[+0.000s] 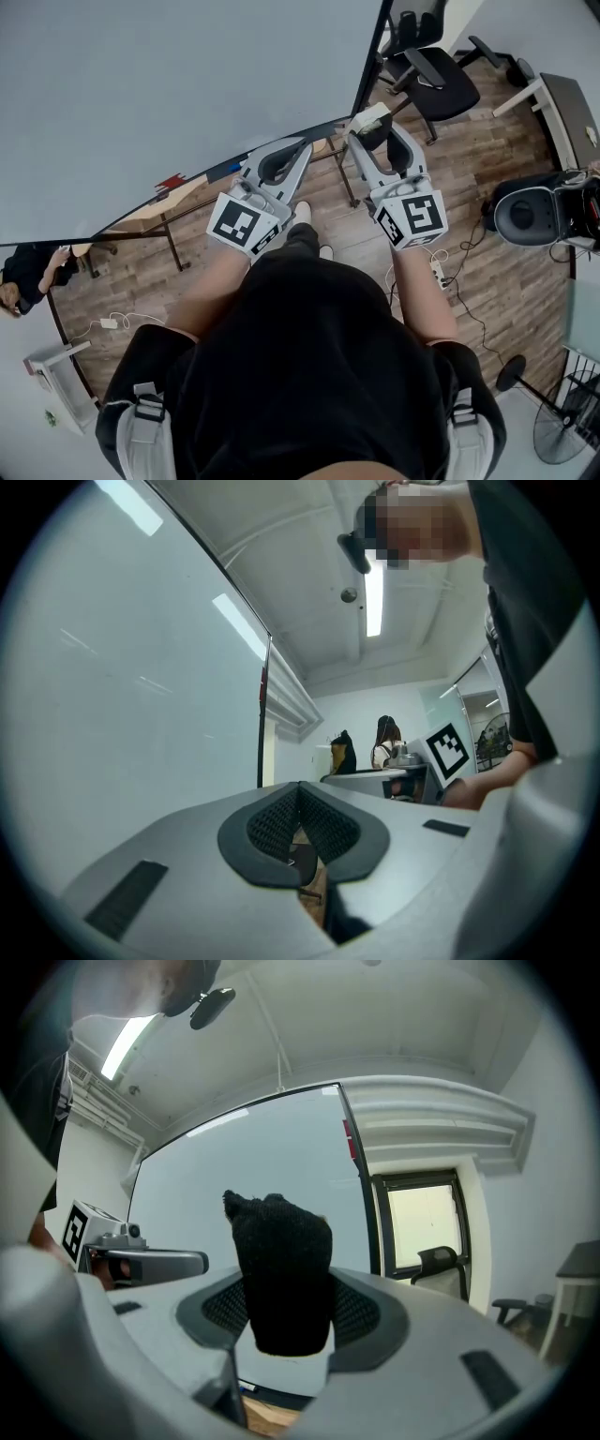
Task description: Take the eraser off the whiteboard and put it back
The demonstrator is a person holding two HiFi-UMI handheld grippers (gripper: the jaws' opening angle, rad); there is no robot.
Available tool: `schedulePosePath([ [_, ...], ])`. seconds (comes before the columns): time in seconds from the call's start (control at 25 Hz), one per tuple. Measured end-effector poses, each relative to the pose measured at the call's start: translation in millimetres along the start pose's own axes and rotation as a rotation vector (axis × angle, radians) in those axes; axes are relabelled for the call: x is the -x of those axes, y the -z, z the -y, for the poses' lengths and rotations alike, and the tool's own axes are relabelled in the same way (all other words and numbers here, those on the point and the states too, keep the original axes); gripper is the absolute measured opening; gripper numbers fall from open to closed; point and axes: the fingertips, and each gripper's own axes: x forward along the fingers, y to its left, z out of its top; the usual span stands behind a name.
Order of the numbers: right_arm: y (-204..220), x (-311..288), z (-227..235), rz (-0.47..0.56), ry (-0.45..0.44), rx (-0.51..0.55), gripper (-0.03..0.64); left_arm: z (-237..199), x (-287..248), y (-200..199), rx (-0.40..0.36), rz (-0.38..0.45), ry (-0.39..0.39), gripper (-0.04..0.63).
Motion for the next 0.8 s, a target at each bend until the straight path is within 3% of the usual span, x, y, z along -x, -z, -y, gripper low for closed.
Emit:
schedulePosePath([
  [0.8, 30.0, -95.5, 95.9, -0.082, 0.094, -0.026, 0.222, -56.5, -114.0, 38.6, 0.041, -0.031, 0.129, -0.005],
])
